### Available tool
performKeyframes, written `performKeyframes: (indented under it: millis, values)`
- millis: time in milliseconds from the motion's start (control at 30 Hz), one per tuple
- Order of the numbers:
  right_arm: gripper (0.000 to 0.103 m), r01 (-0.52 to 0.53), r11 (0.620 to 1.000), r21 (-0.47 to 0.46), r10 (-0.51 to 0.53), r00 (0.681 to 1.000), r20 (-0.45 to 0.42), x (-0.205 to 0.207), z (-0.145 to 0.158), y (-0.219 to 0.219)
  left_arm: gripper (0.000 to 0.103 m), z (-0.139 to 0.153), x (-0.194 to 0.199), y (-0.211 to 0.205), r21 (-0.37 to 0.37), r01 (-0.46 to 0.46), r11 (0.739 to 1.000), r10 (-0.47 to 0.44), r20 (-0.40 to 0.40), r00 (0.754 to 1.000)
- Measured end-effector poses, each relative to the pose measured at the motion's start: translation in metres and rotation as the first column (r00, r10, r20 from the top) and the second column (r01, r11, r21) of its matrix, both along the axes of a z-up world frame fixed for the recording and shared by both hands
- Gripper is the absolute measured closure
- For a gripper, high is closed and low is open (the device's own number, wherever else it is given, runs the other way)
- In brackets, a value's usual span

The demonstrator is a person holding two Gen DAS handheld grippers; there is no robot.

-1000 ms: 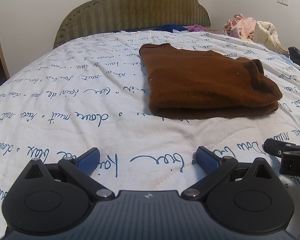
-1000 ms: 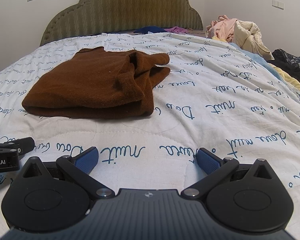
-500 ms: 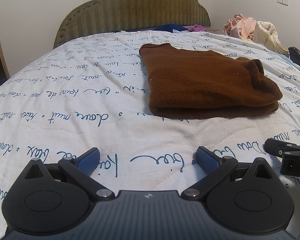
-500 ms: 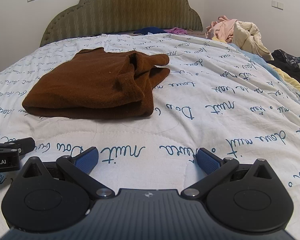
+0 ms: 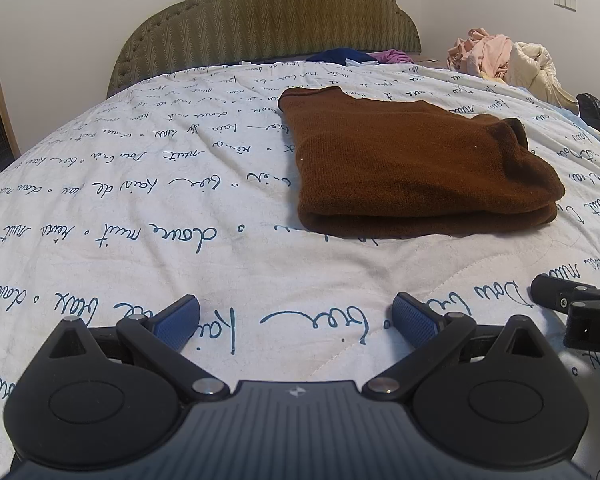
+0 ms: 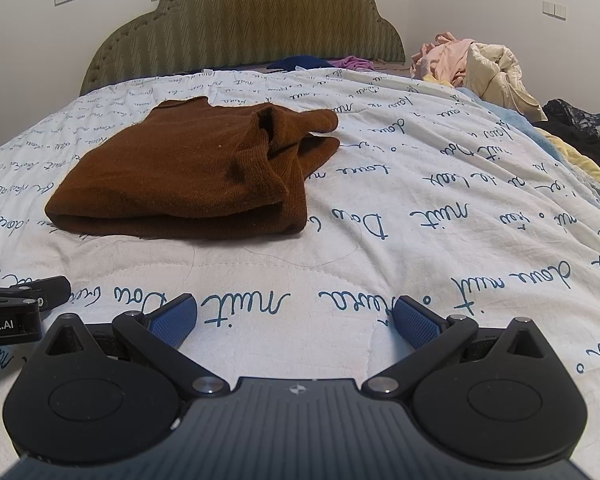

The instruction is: Fold small clothes

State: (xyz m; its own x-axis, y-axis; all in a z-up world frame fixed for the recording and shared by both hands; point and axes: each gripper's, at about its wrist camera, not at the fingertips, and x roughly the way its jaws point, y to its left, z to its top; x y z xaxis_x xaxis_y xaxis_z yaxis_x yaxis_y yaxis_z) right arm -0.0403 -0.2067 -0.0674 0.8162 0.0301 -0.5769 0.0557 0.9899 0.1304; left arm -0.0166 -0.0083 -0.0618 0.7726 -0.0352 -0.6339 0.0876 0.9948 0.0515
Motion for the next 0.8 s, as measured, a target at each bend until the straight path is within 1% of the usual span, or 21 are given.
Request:
performKeyframes:
  millis: [233, 467, 800]
  values:
    - [0.0, -0.001, 1.0, -0.003, 0.002, 0.999, 0.035, -0.0053, 0.0031, 0.0014, 0.0, 0.0005, -0.0008, 0.0009, -0.003, -0.004, 1.0, 0.004, 0.006, 1.0]
    - [0.0, -0.012, 1.0, -0.021, 0.013, 0.998, 0.057, -0.0085, 0.0052, 0.0063, 0.0, 0.0023, -0.0059, -0.0016, 0.013, -0.008, 1.0, 0.007, 0.021, 1.0]
    - [0.0, -0.014, 1.0, -0.017, 0.015, 0.998, 0.058, -0.0085, 0.0045, 0.0068, 0.0, 0.0042, -0.0095, 0.0013, 0.007, -0.015, 1.0, 0.015, 0.03, 0.999]
